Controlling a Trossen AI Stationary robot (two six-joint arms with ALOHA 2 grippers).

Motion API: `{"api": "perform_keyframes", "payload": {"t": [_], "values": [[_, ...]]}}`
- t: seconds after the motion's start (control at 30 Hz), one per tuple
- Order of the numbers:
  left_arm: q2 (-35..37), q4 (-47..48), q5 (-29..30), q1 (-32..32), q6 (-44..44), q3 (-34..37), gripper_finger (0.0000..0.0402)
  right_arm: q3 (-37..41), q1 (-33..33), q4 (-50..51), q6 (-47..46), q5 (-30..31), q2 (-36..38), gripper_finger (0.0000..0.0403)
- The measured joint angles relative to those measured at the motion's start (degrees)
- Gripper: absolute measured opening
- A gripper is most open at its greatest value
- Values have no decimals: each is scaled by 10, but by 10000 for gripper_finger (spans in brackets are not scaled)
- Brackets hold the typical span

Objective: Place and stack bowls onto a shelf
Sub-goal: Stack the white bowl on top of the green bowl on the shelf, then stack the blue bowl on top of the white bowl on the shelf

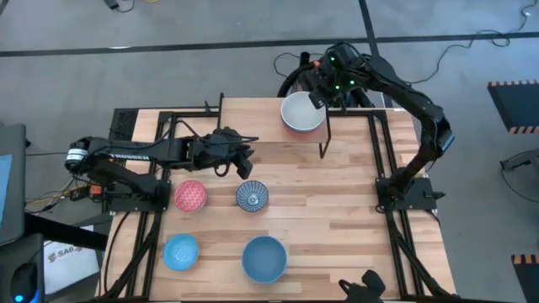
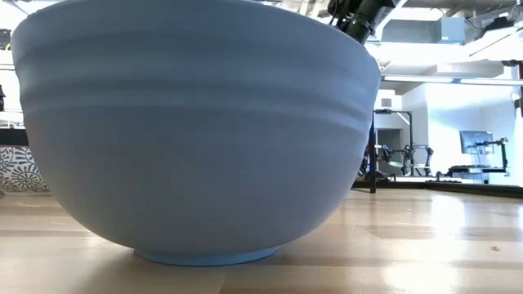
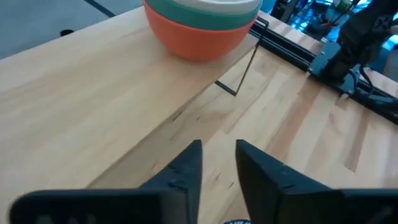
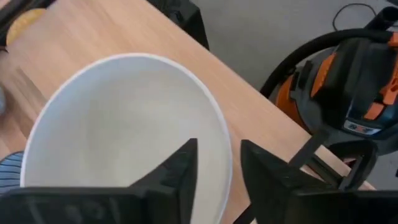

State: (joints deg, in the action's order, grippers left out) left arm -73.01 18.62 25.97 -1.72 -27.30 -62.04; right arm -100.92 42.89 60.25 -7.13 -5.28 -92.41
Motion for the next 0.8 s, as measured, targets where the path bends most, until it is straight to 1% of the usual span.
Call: {"api": "perform_keyframes", "payload": {"t": [0.1,0.2,0.3,0.47,0.53,0.63,0.7,0.77,0.8], "values": [[0,0,2,10,-12,0,116,0,-5,-11,0,0,29,183],[0,0,2,31,-38,0,135,0,-20,-14,-1,0,63,195],[0,0,17,64,-75,0,144,0,-52,-6,-1,0,98,195],[-9,-12,49,148,-165,9,146,32,-127,-6,-16,0,164,185],[-29,-30,50,190,-204,15,146,56,-155,-6,-32,1,185,182],[-88,-78,56,250,-242,12,146,100,-201,-7,-56,4,219,181],[-132,-68,52,282,-263,2,146,128,-234,-6,-72,9,237,181],[-174,-56,44,302,-294,-24,146,152,-266,-8,-96,20,248,181],[-187,-29,45,309,-311,-38,146,162,-283,-6,-107,30,251,181]]}}
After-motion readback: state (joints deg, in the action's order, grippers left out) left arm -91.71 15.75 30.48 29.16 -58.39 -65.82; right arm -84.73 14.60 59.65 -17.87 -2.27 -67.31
